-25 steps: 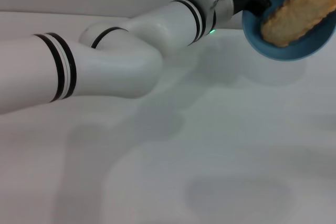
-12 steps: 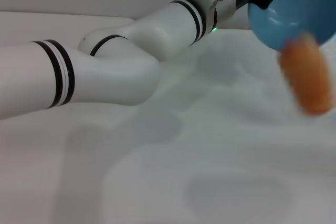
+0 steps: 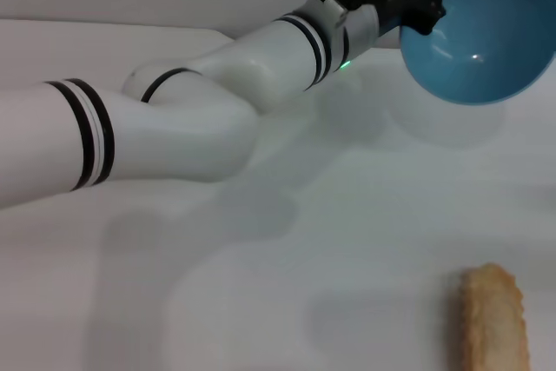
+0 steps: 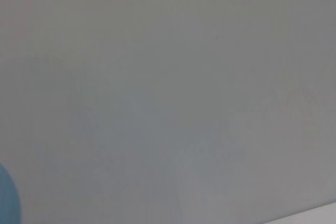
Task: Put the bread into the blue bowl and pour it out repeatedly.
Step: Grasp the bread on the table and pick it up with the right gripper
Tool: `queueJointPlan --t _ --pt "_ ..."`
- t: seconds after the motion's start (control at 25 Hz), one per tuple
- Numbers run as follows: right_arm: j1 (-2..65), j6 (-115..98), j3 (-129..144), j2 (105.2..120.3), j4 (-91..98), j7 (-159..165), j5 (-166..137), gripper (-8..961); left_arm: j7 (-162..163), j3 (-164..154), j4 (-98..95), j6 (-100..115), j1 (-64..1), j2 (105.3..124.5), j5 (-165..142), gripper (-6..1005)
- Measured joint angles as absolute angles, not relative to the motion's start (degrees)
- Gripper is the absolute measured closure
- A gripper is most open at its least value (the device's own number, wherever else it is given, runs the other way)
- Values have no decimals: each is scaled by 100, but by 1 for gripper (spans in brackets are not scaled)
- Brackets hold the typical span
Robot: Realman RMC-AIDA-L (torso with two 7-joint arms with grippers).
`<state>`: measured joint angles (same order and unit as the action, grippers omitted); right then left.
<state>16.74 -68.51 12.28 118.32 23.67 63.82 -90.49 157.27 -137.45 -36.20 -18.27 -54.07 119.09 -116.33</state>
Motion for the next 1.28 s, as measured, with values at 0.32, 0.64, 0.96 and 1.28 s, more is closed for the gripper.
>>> queueJointPlan --t 0.32,0.64,0.96,1.28 --pt "1844 -7398 1950 11696 2946 9328 -10932 199 15718 -12484 -3512 -111 -5620 11876 -11560 999" --pt "2200 -8351 2034 11685 3702 11246 -12835 200 15696 -11871 -3220 346 -5681 11853 -11587 999" --pt "2430 -8317 2282 11755 3588 11554 -13433 200 15693 -11849 -3199 276 -5637 11856 -11600 1000" --pt "2427 -8266 2686 11754 3572 11910 -13832 200 15689 -11844 -3188 207 -5634 11864 -11599 1000"
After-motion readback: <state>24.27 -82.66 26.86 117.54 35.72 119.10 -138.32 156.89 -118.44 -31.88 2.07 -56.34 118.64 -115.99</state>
